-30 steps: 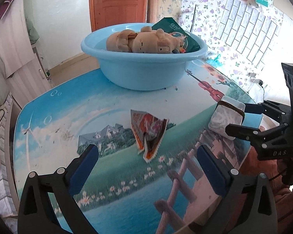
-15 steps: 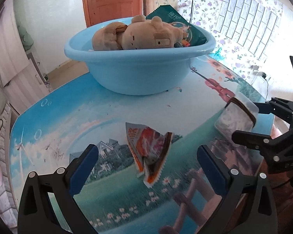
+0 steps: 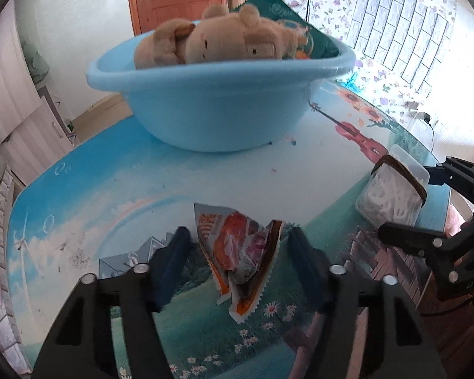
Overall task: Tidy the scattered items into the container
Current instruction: 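Grasp the hair-tie box with the right tool while the left tool grasps the red snack packet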
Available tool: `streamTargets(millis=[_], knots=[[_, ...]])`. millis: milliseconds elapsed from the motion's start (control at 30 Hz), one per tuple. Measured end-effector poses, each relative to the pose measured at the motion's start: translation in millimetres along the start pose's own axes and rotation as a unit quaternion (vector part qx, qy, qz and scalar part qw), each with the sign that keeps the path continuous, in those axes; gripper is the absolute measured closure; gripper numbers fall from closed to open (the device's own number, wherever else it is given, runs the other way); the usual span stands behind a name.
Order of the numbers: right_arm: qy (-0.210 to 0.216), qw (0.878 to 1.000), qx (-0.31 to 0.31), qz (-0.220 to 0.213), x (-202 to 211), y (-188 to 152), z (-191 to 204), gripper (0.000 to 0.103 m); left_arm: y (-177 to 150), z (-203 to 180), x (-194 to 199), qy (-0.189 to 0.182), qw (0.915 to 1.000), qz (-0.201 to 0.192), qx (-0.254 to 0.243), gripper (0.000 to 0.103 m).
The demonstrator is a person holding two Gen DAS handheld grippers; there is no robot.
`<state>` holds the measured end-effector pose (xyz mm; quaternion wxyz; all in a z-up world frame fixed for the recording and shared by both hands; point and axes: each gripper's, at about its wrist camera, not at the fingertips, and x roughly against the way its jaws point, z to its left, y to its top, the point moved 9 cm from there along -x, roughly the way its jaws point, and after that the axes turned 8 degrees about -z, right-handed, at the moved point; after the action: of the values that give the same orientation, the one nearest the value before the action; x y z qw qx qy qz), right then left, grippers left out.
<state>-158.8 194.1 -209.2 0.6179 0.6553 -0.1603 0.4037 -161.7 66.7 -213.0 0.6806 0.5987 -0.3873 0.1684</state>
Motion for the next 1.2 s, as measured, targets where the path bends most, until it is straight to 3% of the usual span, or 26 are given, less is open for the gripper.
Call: streamTargets(millis=[200,267,333,700,1033,1100,1167,1200], knots=[[-0.025,0.999,0.027,-0.001,-5.2,-3.9,7.5,0.000,0.1,2.3,-3.5,0.002,1.0000,-0.003,0.007,0.039],[-0.028,0.999,0.021,-0.009,-4.5,-3.9,7.7,0.000,-2.6,3.5,-6.1,0.002,0.9999,0.008,0.013,0.009],[-0.030,0.999,0.024,-0.015,-3.9,-4.3,8.0,0.000,-7.6,5.1,-9.2,0.005,0.9997,0.017,0.017,0.000],[-0.026,0.999,0.028,-0.032,-3.9,-1.9,6.7,0.000,-11.6,9.8,-5.6,0.029,0.9987,0.013,0.039,0.000],[-0.031,0.999,0.025,-0.032,0.0,-5.1,2.3,0.000,-13.4,6.2,-1.2,0.015,0.9997,0.008,0.020,0.002],[-0.031,0.999,0.025,-0.031,1.2,-6.6,2.8,0.000,-12.3,5.1,1.0,0.012,0.9998,0.002,0.017,0.011],[-0.028,0.999,0.029,-0.029,1.3,-7.3,3.9,0.000,-10.1,1.3,4.6,0.007,0.9999,-0.006,0.010,0.032],[-0.026,0.999,0.031,-0.028,1.3,-8.0,5.0,0.000,-9.3,0.8,6.0,0.006,0.9999,-0.006,0.010,0.038]])
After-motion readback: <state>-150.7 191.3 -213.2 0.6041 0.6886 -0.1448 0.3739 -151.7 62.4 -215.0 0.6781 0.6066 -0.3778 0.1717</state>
